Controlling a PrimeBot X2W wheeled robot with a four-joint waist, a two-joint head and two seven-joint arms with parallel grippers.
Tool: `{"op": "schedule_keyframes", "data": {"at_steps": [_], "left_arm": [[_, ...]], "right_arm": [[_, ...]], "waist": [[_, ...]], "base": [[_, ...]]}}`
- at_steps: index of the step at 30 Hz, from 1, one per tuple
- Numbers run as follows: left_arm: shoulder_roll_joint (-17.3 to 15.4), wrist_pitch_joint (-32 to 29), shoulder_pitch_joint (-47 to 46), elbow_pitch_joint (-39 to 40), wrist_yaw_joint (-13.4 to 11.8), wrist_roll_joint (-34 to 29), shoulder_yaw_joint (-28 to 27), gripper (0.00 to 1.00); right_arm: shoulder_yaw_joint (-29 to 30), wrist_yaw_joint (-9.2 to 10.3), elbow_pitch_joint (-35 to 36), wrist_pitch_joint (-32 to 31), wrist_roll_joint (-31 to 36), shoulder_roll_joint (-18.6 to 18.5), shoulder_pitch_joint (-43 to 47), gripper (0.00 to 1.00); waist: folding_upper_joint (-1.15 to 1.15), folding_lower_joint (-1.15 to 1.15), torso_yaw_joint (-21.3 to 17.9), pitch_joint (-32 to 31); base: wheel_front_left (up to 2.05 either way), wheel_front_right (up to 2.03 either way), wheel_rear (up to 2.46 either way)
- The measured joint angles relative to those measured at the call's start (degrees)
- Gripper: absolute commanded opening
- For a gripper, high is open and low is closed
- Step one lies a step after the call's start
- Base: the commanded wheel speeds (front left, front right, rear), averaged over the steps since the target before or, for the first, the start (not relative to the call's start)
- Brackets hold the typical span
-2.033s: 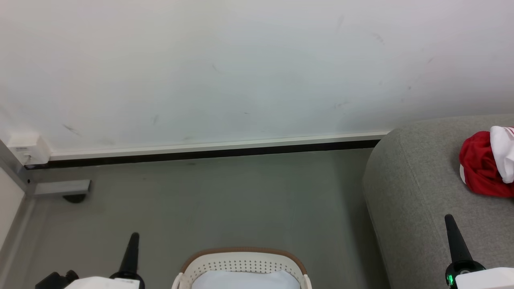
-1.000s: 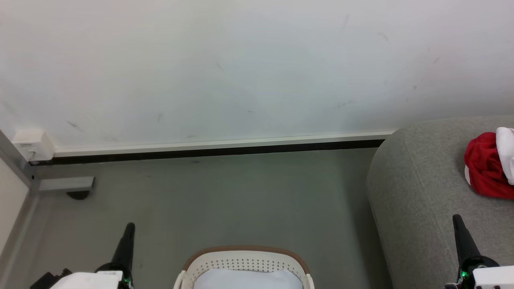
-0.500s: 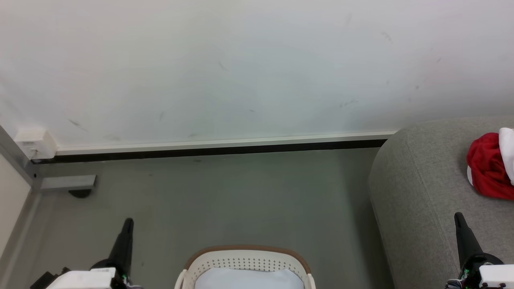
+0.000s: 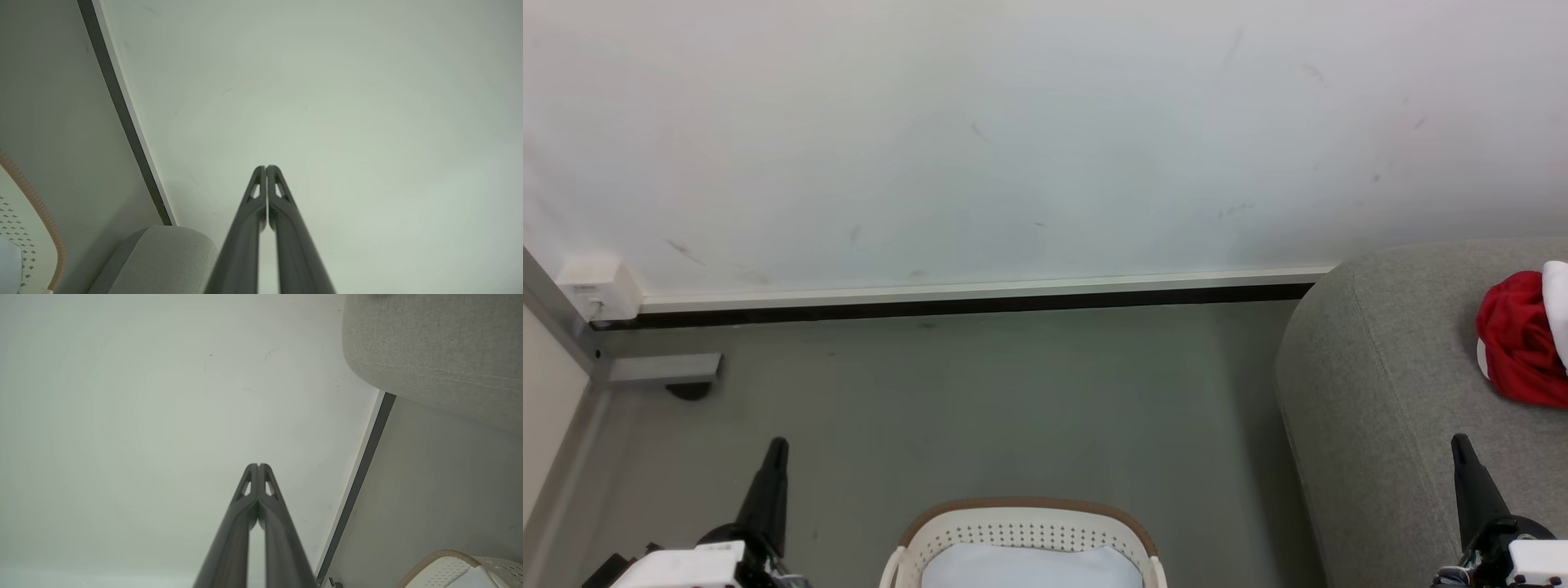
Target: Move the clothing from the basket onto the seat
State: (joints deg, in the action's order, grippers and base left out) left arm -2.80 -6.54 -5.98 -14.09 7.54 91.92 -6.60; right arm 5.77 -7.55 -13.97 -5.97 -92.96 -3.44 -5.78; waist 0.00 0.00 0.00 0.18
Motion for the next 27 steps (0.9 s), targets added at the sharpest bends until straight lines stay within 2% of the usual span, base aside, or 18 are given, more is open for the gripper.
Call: {"op": "schedule_keyframes", "data": {"at_steps": [27], "left_arm": [[0.01, 0.0, -0.01, -0.01, 0.0, 0.01, 0.0, 0.0]], "right_arm": [[0.24, 0.0, -0.02, -0.08, 0.03, 0.16, -0.03, 0.0]], "waist": [[0.0, 0.0, 0.0, 0.0]], "base": [[0.0, 0.0, 0.0]]}}
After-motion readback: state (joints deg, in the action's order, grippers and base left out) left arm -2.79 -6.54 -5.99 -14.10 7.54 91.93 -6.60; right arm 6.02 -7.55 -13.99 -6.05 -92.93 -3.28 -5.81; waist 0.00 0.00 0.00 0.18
